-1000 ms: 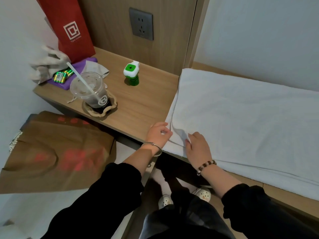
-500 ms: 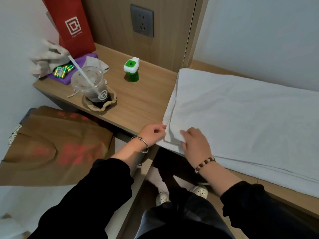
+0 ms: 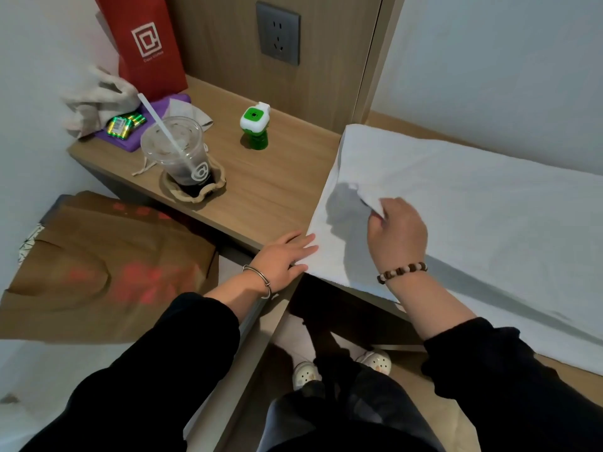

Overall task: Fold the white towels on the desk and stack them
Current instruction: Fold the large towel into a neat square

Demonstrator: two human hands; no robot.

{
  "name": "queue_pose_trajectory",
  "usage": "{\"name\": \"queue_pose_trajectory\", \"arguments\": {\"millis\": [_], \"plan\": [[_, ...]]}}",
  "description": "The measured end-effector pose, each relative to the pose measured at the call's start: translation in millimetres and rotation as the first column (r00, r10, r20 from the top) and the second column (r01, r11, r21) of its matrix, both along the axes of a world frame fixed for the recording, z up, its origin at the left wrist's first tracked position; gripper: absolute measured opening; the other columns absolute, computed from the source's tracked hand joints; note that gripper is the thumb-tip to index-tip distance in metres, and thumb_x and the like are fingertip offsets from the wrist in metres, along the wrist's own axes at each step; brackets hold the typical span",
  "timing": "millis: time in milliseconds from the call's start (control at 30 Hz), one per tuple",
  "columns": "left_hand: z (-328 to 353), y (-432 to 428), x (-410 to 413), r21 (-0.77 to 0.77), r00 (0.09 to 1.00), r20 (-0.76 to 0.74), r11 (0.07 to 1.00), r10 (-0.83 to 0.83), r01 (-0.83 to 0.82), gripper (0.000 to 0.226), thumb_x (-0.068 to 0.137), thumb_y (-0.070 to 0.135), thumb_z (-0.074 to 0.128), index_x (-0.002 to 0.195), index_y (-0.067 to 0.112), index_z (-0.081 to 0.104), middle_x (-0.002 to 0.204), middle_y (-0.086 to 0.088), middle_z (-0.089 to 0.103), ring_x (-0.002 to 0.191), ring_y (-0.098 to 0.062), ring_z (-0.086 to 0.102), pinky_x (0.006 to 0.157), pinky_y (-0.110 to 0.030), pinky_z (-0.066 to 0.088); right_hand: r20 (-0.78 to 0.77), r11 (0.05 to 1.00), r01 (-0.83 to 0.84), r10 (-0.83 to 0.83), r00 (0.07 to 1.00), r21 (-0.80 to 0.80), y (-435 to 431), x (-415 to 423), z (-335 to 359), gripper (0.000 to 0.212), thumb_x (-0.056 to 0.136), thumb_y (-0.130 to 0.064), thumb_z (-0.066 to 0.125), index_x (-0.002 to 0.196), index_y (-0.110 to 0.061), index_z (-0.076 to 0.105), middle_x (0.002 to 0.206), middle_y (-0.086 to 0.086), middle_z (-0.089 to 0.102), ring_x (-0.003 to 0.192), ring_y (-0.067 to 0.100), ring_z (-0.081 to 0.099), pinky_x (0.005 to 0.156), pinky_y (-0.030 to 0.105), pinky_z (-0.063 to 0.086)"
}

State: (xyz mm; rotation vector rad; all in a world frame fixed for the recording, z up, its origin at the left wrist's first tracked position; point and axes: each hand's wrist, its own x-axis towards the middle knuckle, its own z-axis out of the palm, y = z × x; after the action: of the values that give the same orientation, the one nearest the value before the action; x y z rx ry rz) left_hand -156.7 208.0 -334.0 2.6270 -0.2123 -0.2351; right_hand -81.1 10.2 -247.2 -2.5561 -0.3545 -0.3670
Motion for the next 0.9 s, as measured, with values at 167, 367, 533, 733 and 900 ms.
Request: {"name": "queue_pose_trajectory", "arguments": {"millis": [167, 367, 533, 733, 900], "plan": [[10, 3, 6, 0.003, 0.996, -0.061, 0.997, -0.070, 0.071, 0.041, 0.094, 0.020, 0.053, 0.135, 0.022, 0.052, 0.152, 0.010, 0.031, 0.144, -0.016, 0.013, 0.113, -0.030, 0.023, -0.263, 0.881, -0.288, 0.196, 0.945, -0.375, 16, -43, -35, 0.017, 0.084, -0.003, 0.051, 0.090, -0.004, 0.068, 0.092, 0.010, 0.058, 0.090, 0.028, 0.054, 0.060, 0.029, 0.031], [14, 5, 9, -0.031, 0.994, -0.081, 0.997, -0.074, 0.072, 0.037, 0.091, 0.011, 0.057, 0.129, 0.013, 0.057, 0.152, 0.007, 0.032, 0.145, -0.013, 0.011, 0.109, -0.021, 0.018, -0.093, 0.945, -0.266, 0.252, 0.963, -0.191, 18, -56, -45, 0.018, 0.055, 0.014, 0.073, 0.065, 0.002, 0.065, 0.065, 0.015, 0.056, 0.057, 0.032, 0.054, 0.044, 0.028, 0.037], [13, 3, 8, 0.100, 0.996, -0.091, 0.995, 0.005, 0.005, 0.025, 0.091, 0.020, 0.057, 0.109, 0.003, 0.064, 0.125, -0.011, 0.056, 0.126, -0.024, 0.043, 0.091, -0.026, 0.036, 0.075, 0.932, -0.340, 0.351, 0.933, -0.128, 30, -52, -43, 0.015, 0.071, -0.004, 0.058, 0.080, 0.002, 0.069, 0.067, 0.013, 0.055, 0.055, 0.028, 0.052, 0.053, 0.024, 0.033], [10, 12, -7, -0.111, 0.997, 0.009, 0.991, 0.078, -0.077, 0.038, 0.087, 0.006, 0.059, 0.125, 0.011, 0.061, 0.140, -0.004, 0.049, 0.128, -0.020, 0.042, 0.103, -0.031, 0.036, -0.106, 0.873, -0.421, 0.407, 0.907, -0.246, 27, -59, -55, 0.033, 0.052, 0.000, 0.085, 0.080, -0.004, 0.069, 0.065, 0.011, 0.056, 0.053, 0.026, 0.052, 0.046, 0.029, 0.040], [10, 4, -19, -0.331, 0.795, -0.047, 0.741, 0.605, -0.584, 0.021, 0.090, 0.010, 0.058, 0.105, 0.016, 0.072, 0.102, 0.004, 0.067, 0.095, -0.014, 0.057, 0.090, -0.030, 0.045, -0.111, 0.800, -0.474, 0.469, 0.876, -0.367, 24, -55, -56, 0.046, 0.047, 0.008, 0.081, 0.091, -0.004, 0.072, 0.070, 0.012, 0.057, 0.059, 0.029, 0.054, 0.050, 0.032, 0.041]]}}
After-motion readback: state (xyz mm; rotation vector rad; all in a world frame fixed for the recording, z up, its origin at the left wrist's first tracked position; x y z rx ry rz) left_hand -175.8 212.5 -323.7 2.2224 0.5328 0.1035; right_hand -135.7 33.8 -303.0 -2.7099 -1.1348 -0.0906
